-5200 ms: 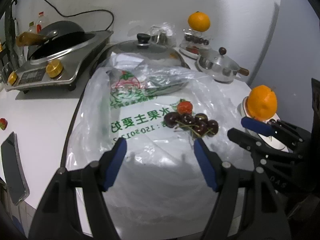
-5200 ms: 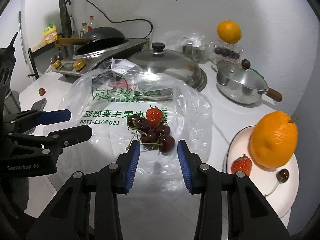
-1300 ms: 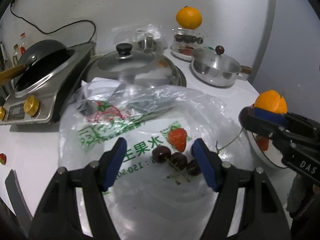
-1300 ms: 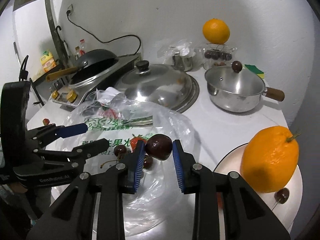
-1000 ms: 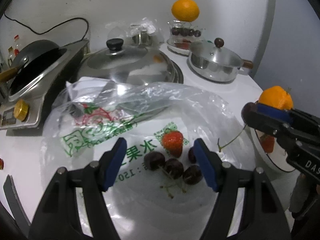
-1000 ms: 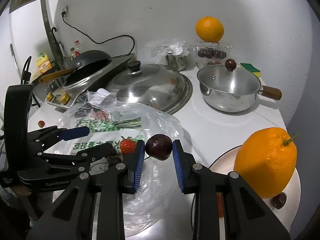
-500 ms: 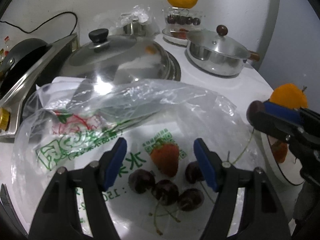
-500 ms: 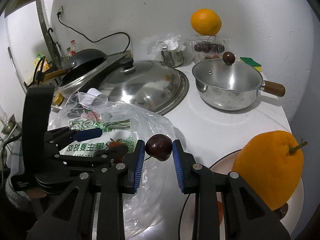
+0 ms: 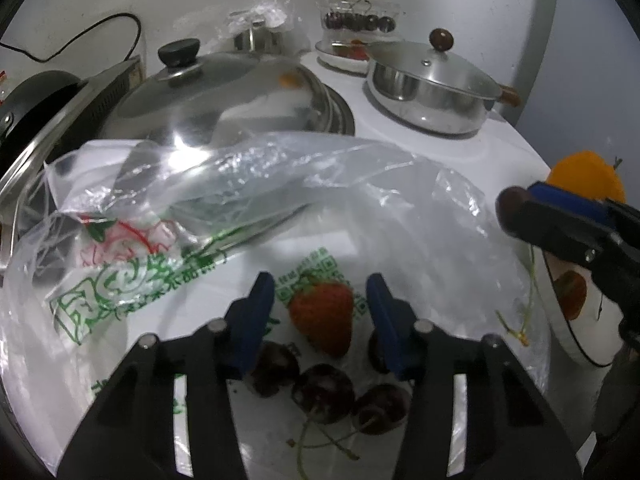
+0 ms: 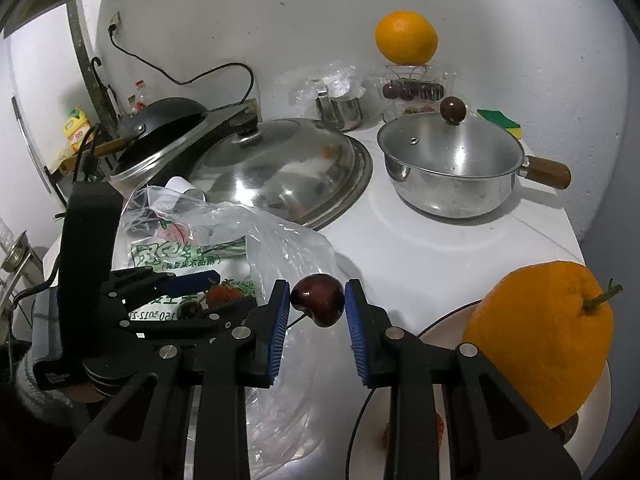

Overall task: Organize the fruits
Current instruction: 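Grasp the remaining strawberry with the left gripper while the right gripper holds the cherry, then carry the strawberry with the left gripper while the right gripper carries the cherry to the plate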

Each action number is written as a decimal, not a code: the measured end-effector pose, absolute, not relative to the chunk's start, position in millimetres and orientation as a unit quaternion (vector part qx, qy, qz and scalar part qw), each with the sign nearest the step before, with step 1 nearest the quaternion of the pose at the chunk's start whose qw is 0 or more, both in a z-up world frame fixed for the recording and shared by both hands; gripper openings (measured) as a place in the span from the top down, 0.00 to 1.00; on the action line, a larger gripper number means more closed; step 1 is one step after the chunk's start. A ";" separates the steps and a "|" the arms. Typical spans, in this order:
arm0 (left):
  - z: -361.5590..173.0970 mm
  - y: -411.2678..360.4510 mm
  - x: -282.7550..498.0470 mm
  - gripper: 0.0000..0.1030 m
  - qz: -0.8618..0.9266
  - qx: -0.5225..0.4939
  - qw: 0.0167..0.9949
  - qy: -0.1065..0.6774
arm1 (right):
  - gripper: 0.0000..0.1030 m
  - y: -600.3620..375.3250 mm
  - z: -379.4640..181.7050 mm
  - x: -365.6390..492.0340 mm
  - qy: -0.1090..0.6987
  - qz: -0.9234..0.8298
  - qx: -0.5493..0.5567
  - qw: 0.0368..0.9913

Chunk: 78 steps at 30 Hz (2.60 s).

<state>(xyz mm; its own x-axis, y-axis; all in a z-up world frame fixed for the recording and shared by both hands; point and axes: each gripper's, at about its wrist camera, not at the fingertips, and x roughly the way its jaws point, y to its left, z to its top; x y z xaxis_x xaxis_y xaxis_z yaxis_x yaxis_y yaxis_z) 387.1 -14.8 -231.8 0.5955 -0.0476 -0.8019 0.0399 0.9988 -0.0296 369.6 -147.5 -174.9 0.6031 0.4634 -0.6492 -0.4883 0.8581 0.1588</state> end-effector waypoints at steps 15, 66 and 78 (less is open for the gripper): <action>-212.3 -17.2 370.4 0.68 -0.041 -0.002 0.902 0.430 | 0.70 -149.6 -162.3 355.3 0.342 0.259 -0.022 0.903; -145.4 -120.9 308.2 0.68 -0.101 0.042 0.923 0.368 | 0.70 -257.2 -134.6 278.3 0.303 0.196 0.000 0.933; -157.5 -162.7 308.1 0.68 -0.132 0.051 0.913 0.382 | 0.70 -294.9 -153.1 274.2 0.320 0.168 0.006 0.933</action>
